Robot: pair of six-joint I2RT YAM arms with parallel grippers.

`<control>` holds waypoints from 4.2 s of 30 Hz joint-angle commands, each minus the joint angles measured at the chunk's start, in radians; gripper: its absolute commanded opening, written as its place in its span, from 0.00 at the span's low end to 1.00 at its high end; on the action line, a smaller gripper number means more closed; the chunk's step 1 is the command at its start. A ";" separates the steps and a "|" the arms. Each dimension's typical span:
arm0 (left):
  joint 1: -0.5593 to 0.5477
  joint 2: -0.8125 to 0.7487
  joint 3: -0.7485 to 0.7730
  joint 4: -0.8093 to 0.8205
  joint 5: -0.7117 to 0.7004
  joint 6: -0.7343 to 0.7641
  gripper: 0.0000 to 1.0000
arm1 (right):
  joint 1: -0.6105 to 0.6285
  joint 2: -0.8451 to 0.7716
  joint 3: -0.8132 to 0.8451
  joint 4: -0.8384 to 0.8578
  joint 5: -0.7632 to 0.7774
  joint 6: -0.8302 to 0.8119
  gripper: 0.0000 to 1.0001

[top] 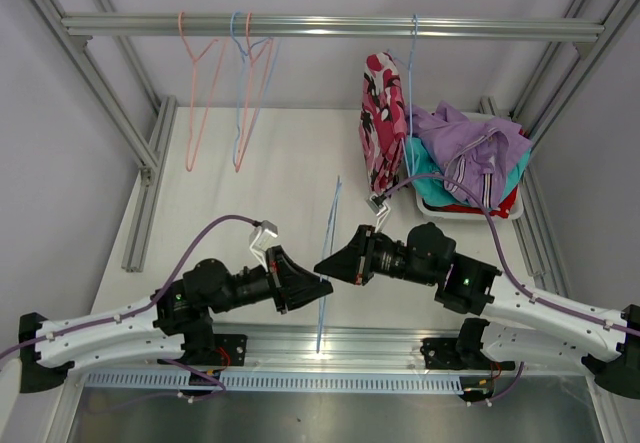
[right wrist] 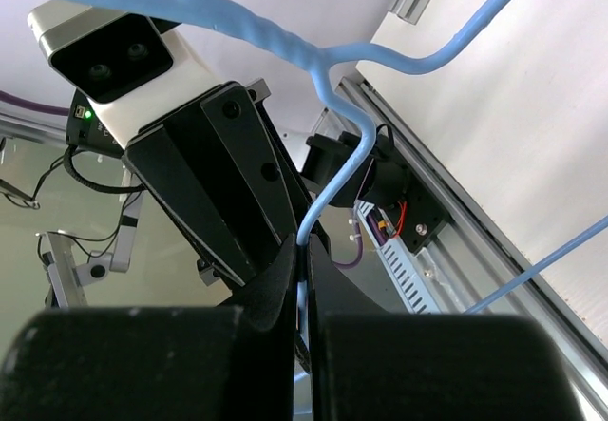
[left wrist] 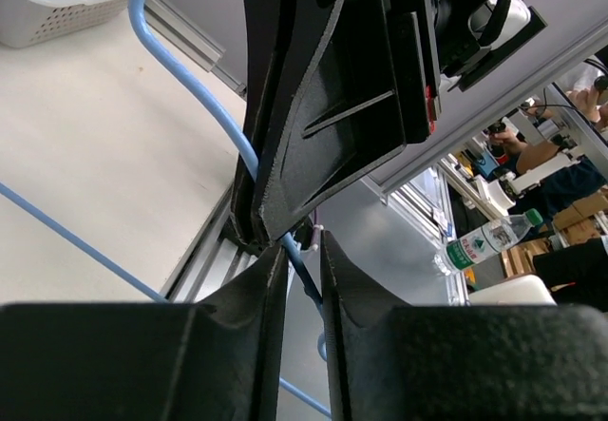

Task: Remove the trousers from the hanger
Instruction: Place the hanger at the clothesline.

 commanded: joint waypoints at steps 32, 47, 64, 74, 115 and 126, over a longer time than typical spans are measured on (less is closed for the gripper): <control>0.003 0.001 0.062 -0.078 -0.016 -0.027 0.01 | 0.008 -0.029 -0.031 0.018 0.087 -0.019 0.00; 0.005 -0.025 0.131 -0.181 -0.082 -0.003 0.01 | 0.008 -0.142 -0.013 -0.108 0.107 -0.060 0.63; 0.225 0.124 0.272 -0.083 0.137 -0.023 0.00 | 0.009 -0.435 -0.054 -0.376 0.200 -0.149 0.75; 0.529 0.401 0.525 0.064 0.446 -0.107 0.00 | 0.008 -0.448 -0.074 -0.424 0.251 -0.203 0.81; 0.852 0.966 0.805 0.644 0.601 -0.563 0.00 | -0.460 -0.399 -0.123 -0.593 -0.156 -0.246 0.89; 0.870 1.021 0.800 0.675 0.603 -0.592 0.00 | -0.500 -0.360 -0.162 -0.540 -0.203 -0.249 0.89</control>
